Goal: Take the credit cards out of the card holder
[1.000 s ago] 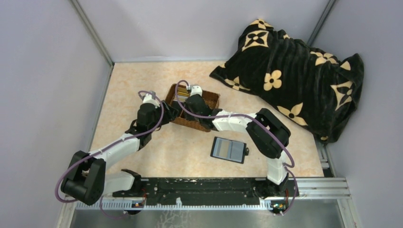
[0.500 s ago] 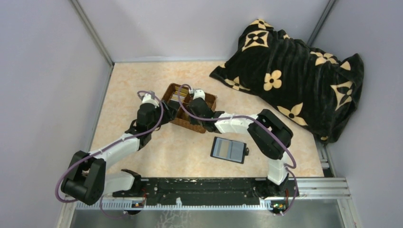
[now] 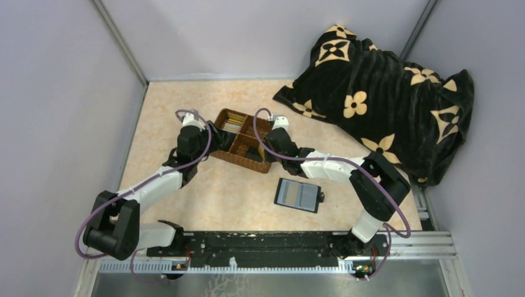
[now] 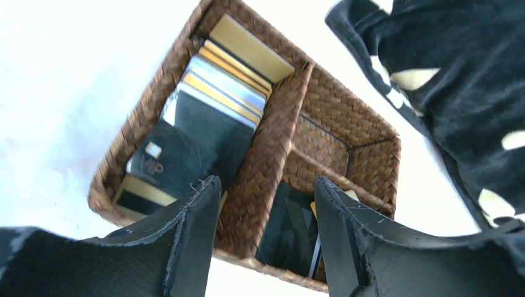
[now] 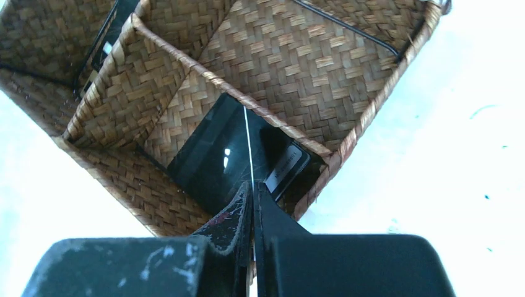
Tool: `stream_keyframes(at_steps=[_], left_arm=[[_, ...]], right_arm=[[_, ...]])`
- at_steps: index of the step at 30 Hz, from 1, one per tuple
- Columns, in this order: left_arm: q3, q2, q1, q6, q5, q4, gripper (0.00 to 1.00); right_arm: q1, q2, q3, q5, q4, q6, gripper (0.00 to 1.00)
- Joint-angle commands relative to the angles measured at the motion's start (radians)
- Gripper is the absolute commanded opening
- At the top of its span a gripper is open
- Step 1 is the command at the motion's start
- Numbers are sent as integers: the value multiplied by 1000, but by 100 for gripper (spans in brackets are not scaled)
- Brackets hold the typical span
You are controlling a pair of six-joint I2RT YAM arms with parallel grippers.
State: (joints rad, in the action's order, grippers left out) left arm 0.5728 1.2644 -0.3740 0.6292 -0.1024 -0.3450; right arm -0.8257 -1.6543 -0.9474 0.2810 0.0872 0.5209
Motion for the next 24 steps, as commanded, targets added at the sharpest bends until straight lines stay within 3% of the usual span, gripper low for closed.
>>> stream_keyframes(at_steps=[1,11,24], left_arm=[[78,29,38,-15,-16,-37,64],[83,44,86,-2,10,-48,64],[34,97,86,19,33,-105,64]], right_arm=[[37,63,32,30,8,4,0],[120,79,63,36,4,-12,0],[209,41,-16,21,23,-60,0]])
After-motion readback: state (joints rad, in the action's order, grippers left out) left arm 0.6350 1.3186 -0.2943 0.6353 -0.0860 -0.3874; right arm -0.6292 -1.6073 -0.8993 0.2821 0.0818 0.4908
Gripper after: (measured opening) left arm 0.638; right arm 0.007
